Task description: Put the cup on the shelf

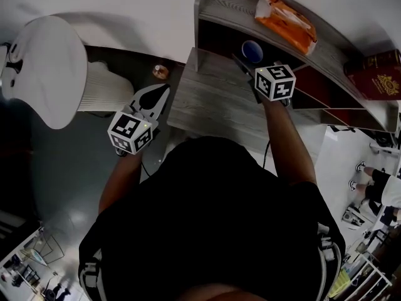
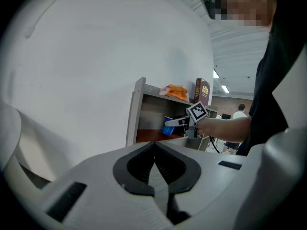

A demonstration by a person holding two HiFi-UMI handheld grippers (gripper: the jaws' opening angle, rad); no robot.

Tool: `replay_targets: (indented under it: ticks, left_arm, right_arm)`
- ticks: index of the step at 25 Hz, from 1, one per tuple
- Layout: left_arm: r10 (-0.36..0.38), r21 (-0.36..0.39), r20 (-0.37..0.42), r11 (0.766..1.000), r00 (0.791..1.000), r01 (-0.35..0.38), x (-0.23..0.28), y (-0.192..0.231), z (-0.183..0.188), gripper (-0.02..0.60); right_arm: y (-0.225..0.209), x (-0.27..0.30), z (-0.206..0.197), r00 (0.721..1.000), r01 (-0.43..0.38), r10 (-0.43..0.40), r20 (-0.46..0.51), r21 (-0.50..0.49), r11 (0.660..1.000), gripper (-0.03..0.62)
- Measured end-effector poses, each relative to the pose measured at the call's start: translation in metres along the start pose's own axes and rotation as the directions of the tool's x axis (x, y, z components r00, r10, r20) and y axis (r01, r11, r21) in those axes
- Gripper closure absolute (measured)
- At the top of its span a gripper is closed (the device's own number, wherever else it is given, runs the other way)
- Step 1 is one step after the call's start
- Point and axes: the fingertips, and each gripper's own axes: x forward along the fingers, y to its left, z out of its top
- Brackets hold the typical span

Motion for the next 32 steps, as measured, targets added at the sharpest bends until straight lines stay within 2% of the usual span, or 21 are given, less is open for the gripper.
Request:
replay_targets:
  ticks: [24,32]
  left_arm:
    - [0.034,-0.032,-0.004,0.999,0.999,-0.034,0.019,0.012,-0.002,0.565]
    - [0.043,-0.038,-0.008,0.998,0.999,-0.044,0.018,0.018,-0.005,0.565]
  right_arm:
    - [-0.026,0.048,-0.013,0.997,-0.004,-0.004,-0.081,-0.098,0.995,0.212]
    - [-0.030,0.061,-0.006,0.998,0.001,-0.010,-0.069,-0.132,0.991,0.212]
